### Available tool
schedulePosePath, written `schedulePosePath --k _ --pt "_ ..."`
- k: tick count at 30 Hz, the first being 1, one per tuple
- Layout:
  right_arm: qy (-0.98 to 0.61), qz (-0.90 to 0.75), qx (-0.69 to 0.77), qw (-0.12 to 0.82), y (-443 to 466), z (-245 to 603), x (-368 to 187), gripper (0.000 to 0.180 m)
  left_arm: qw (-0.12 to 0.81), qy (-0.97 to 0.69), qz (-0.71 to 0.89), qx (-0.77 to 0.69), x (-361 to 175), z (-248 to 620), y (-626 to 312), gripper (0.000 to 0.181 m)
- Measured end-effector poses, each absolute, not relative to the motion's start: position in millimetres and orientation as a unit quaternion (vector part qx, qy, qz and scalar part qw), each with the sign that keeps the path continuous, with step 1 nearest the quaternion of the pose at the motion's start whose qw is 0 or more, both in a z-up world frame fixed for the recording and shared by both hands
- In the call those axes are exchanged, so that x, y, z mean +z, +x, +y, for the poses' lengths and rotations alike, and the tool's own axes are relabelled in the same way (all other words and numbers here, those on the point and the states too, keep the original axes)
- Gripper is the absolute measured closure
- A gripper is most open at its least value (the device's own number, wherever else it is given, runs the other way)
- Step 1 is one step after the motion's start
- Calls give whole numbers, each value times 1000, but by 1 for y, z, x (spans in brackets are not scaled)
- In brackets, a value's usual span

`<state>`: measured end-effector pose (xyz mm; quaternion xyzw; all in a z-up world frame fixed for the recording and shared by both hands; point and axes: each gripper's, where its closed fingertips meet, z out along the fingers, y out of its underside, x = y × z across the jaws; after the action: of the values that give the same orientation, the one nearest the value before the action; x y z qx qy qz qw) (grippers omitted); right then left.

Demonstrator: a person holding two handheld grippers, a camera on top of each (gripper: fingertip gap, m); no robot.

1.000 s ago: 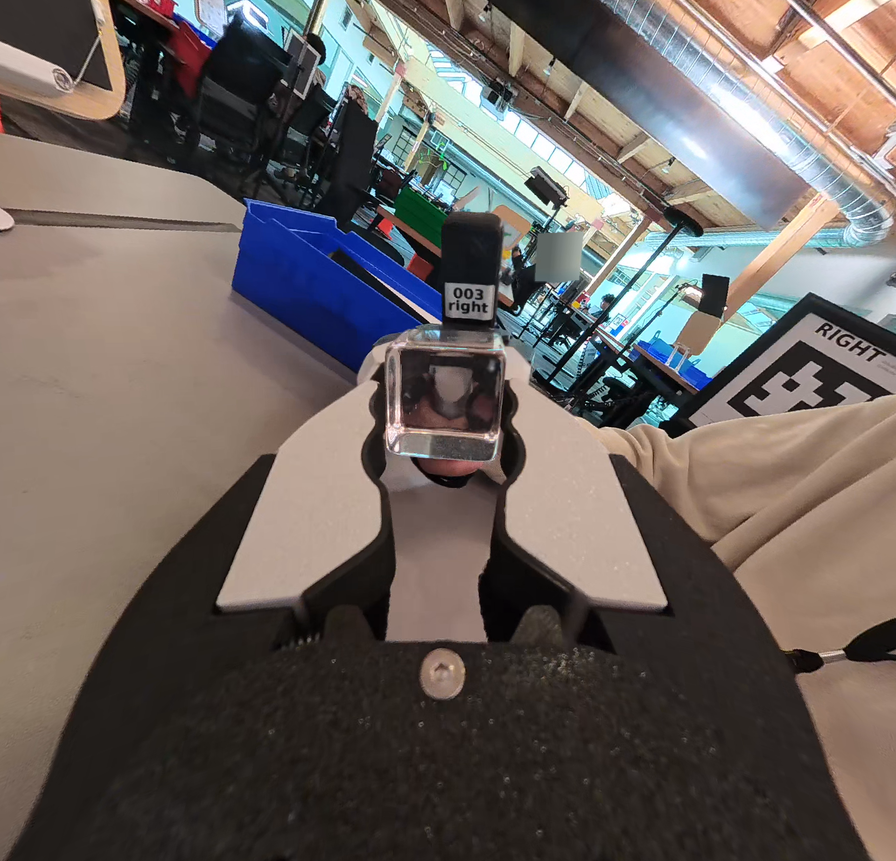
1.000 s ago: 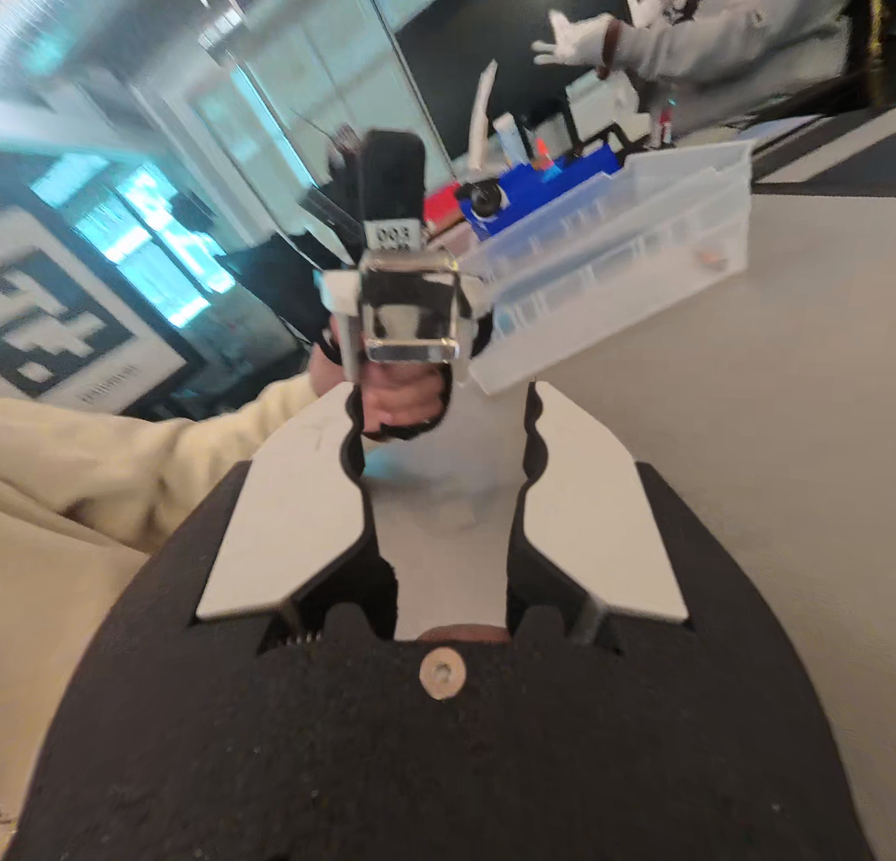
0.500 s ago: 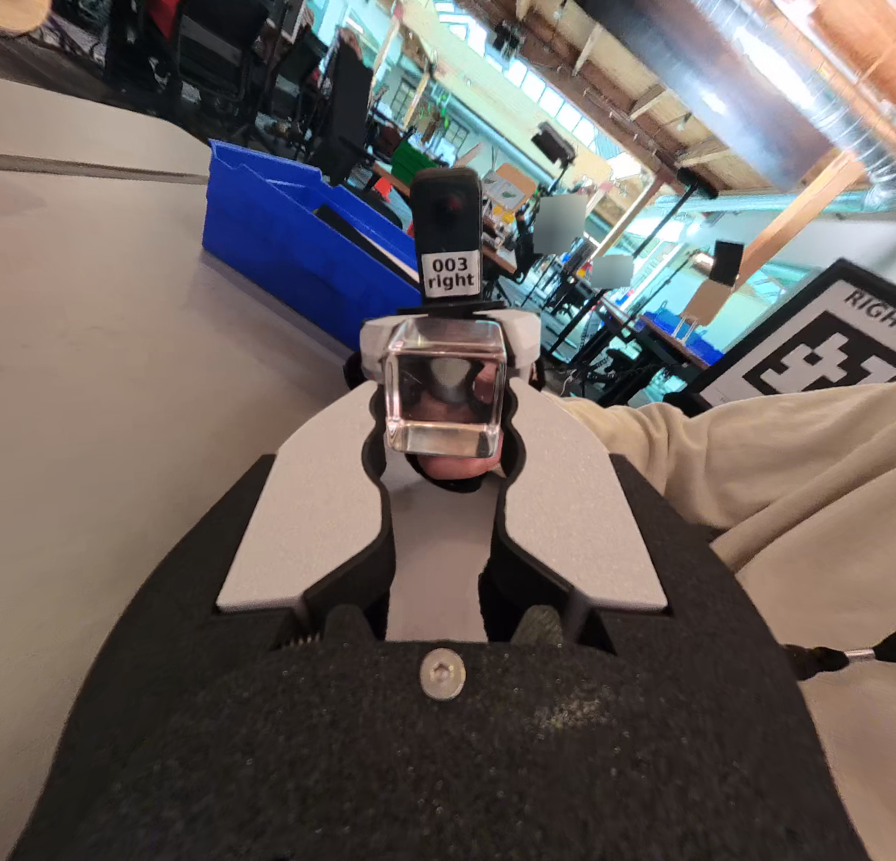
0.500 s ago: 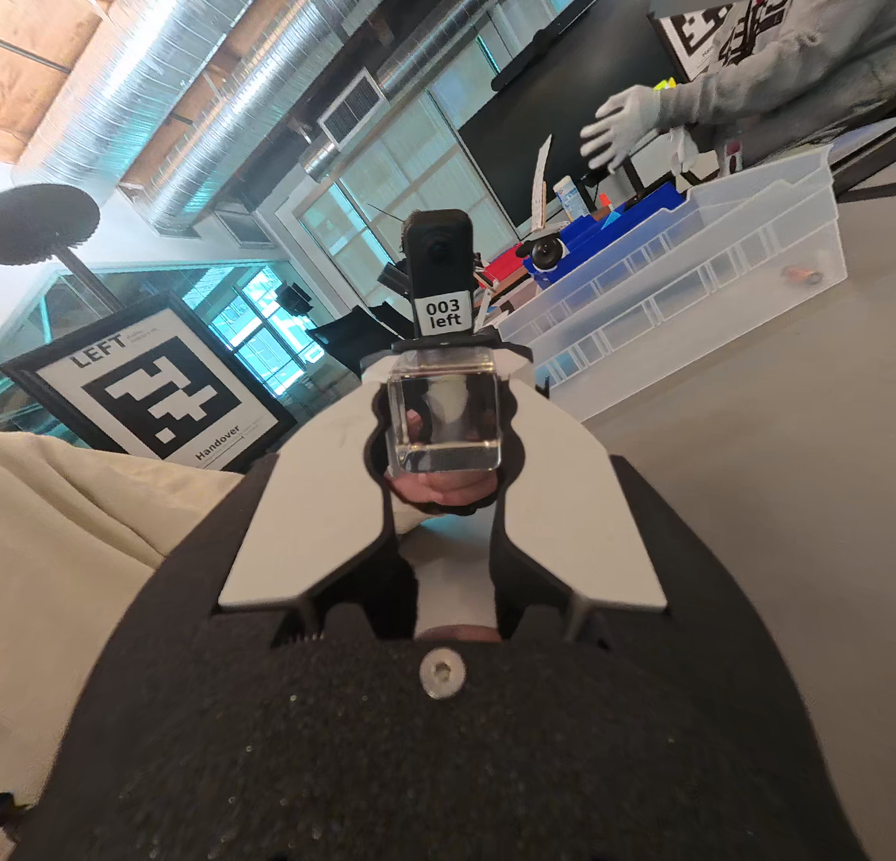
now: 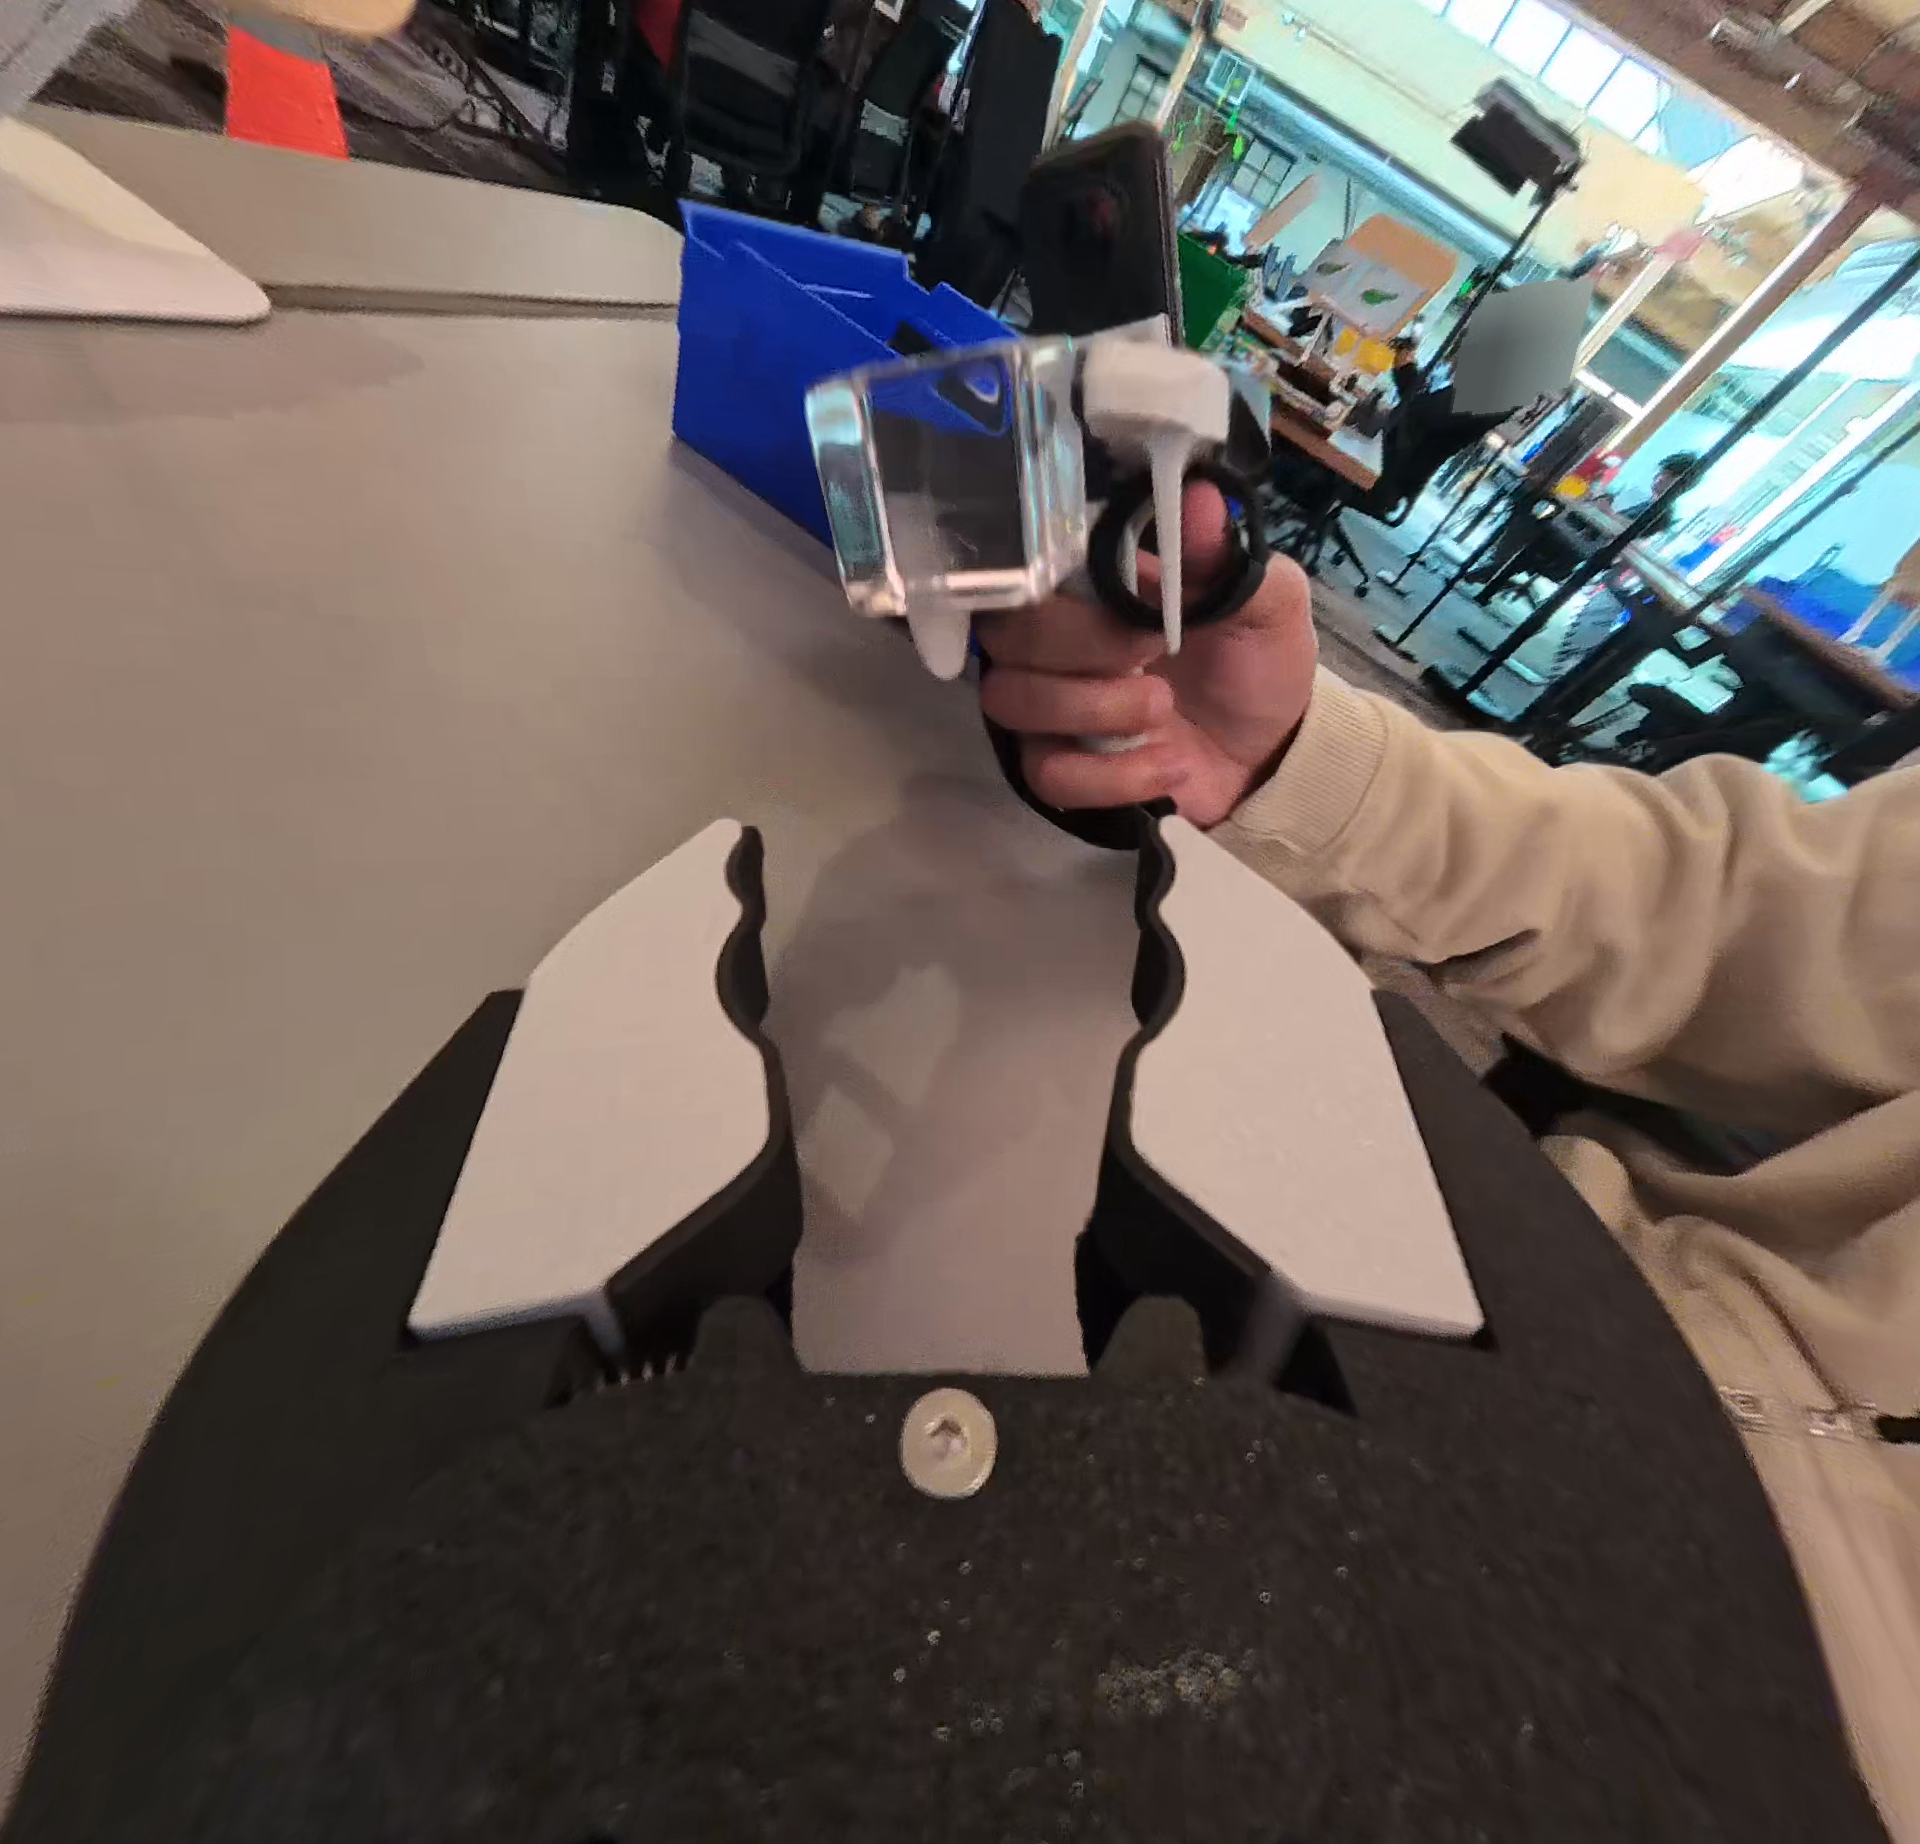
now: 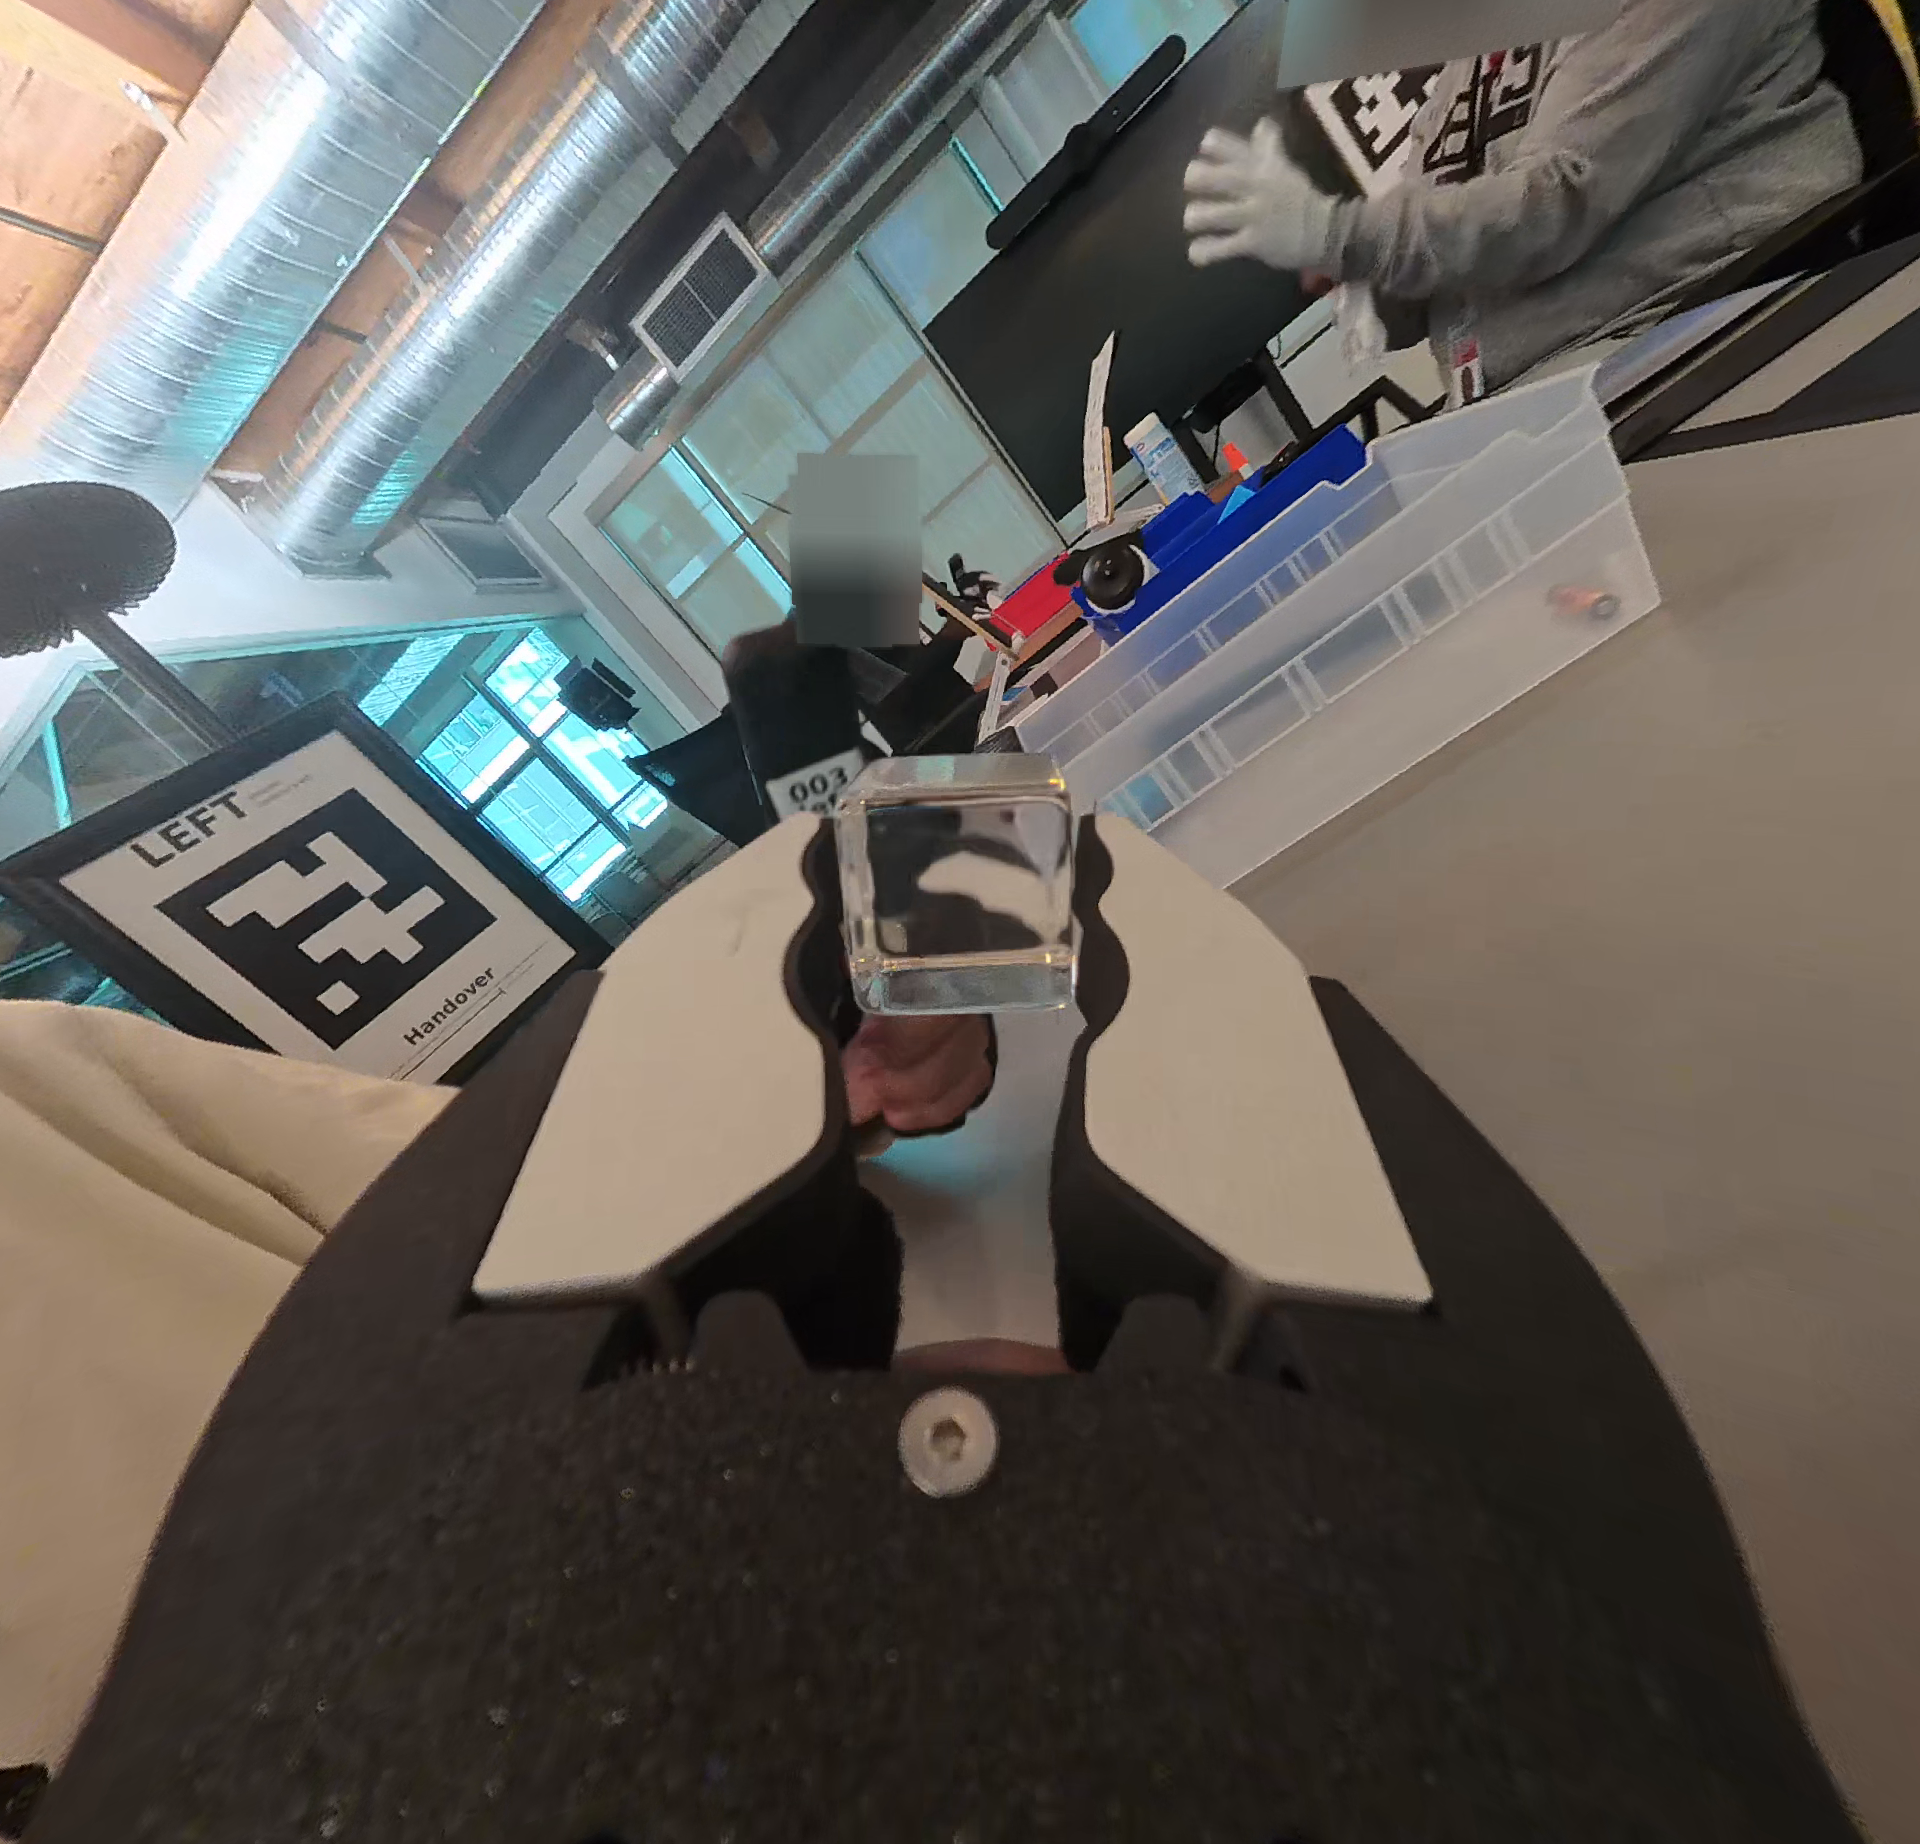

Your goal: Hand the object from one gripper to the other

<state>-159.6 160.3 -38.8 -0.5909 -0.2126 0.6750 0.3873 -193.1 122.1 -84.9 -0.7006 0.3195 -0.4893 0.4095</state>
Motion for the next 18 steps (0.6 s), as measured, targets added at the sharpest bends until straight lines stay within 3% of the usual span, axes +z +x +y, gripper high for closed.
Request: schedulePosePath --k 4,6,8,10,18 --pt "-574 -214 675 411 -154 160 -31 137 343 -681 244 -599 -78 115 -182 118" --pt "-569 -228 662 430 -154 159 -28 137 320 -648 184 -666 -60 117 -181 140" --pt "-562 -260 637 459 -155 154 -26 137 283 -614 124 -727 -37 118 -183 135" --pt "-551 -312 597 493 -159 147 -22 137 246 -609 102 -747 -25 117 -183 114" --pt "-523 -455 462 554 -182 127 -14 137 110 -643 17 -758 -45 127 -193 113"
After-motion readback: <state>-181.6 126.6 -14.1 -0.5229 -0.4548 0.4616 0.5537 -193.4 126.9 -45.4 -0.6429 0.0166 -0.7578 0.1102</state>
